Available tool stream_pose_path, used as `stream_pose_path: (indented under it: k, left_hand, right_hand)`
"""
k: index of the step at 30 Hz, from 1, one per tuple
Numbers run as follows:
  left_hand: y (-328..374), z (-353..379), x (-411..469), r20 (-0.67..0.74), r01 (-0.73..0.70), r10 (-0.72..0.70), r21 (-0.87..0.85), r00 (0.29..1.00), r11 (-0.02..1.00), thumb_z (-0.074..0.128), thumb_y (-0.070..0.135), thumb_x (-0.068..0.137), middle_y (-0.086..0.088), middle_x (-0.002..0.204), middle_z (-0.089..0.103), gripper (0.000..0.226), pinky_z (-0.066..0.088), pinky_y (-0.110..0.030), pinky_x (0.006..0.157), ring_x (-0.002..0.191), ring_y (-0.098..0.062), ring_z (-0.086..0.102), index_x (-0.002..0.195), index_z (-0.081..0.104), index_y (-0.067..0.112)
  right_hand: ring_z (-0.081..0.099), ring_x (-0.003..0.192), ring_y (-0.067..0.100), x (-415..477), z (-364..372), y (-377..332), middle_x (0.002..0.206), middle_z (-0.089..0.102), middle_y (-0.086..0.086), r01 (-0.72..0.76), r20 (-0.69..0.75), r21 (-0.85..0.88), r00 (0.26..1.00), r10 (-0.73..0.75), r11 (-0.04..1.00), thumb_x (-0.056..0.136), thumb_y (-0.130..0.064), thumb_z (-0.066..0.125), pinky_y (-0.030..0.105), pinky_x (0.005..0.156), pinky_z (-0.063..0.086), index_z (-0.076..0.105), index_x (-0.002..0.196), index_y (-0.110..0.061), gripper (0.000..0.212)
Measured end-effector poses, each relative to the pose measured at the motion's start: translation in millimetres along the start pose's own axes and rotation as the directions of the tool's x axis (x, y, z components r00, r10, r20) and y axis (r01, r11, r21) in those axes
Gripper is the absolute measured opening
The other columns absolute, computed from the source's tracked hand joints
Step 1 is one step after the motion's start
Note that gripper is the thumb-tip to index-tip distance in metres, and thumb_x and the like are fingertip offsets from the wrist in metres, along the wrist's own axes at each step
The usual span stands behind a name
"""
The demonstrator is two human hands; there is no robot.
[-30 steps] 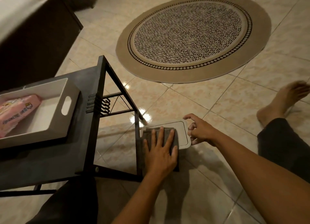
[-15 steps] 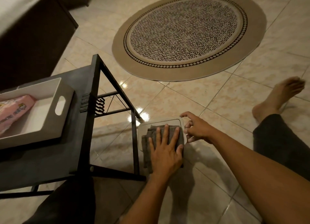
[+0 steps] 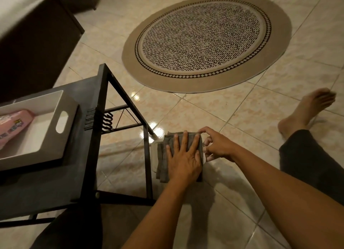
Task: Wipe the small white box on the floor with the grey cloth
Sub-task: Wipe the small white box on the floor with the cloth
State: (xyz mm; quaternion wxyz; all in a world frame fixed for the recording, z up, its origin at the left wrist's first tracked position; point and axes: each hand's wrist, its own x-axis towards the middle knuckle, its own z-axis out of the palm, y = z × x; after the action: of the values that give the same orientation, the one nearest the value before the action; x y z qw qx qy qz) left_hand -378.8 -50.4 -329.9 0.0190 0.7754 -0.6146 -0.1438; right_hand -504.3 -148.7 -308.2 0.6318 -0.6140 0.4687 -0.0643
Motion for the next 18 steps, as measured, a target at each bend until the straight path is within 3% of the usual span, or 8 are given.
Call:
stream_pose_path:
  k: [2,4,9,14,17,18]
  left_hand:
    - [1.1,3.0,-5.8,-0.002,-0.056,0.056,0.021,0.998,0.998,0.017,0.052,0.101,0.006,0.160,-0.024,0.057,-0.014,-0.053,0.116,0.145,-0.023,-0.025,0.148,-0.016,0.047]
    - [-10.1,3.1,-4.5,-0.046,-0.025,0.025,0.011,0.999,1.000,0.017,0.052,0.100,0.006,0.161,-0.020,0.057,-0.011,-0.054,0.117,0.146,-0.021,-0.022,0.149,-0.013,0.048]
    - [-39.0,-2.2,-17.4,-0.076,0.301,-0.307,-0.077,0.949,0.951,0.014,0.050,0.099,0.003,0.161,-0.021,0.059,-0.014,-0.054,0.115,0.146,-0.023,-0.022,0.148,-0.017,0.044]
    - [-4.5,14.1,-40.1,-0.088,0.216,-0.222,-0.076,0.971,0.973,0.002,0.057,0.089,0.002,0.159,-0.024,0.062,-0.019,-0.052,0.112,0.145,-0.026,-0.025,0.147,-0.019,0.045]
    - [-1.3,10.5,-28.2,-0.091,0.232,-0.240,-0.090,0.966,0.968,-0.001,0.057,0.087,0.002,0.159,-0.024,0.064,-0.018,-0.053,0.113,0.145,-0.026,-0.023,0.148,-0.015,0.044]
    - [-2.4,8.1,-25.1,-0.094,0.232,-0.241,-0.096,0.966,0.968,-0.002,0.057,0.086,0.003,0.159,-0.023,0.065,-0.017,-0.053,0.114,0.146,-0.026,-0.022,0.148,-0.013,0.044]
  right_hand:
    - [0.065,0.083,0.028,0.3,0.0,0.6,0.103,0.061,0.021,0.000,0.014,0.006,1.000,0.000,1.000,0.083,0.018,0.050,0.053,0.075,0.062,0.046,0.129,-0.028,0.065]
    - [0.062,0.079,0.025,0.4,0.7,2.0,0.095,0.057,0.016,-0.002,0.000,0.027,1.000,0.002,1.000,0.085,0.017,0.051,0.051,0.074,0.063,0.047,0.129,-0.028,0.064]
    - [0.063,0.074,0.020,-1.4,5.2,7.0,0.091,0.052,0.011,0.025,-0.050,0.032,0.998,-0.023,0.999,0.086,0.014,0.054,0.043,0.067,0.064,0.047,0.131,-0.030,0.063]
    - [0.068,0.074,0.024,-6.1,15.3,12.0,0.094,0.055,0.013,0.036,-0.144,0.085,0.989,-0.023,0.996,0.088,0.013,0.053,0.043,0.061,0.064,0.042,0.137,-0.034,0.069]
    - [0.065,0.073,0.022,-14.9,24.8,20.5,0.091,0.055,0.010,-0.025,-0.219,0.155,0.974,0.059,0.988,0.090,0.009,0.055,0.038,0.062,0.063,0.033,0.144,-0.037,0.075]
    - [0.064,0.073,0.022,-18.7,25.2,22.4,0.091,0.056,0.009,-0.048,-0.246,0.107,0.966,0.074,0.993,0.090,0.004,0.059,0.035,0.062,0.062,0.029,0.146,-0.038,0.076]
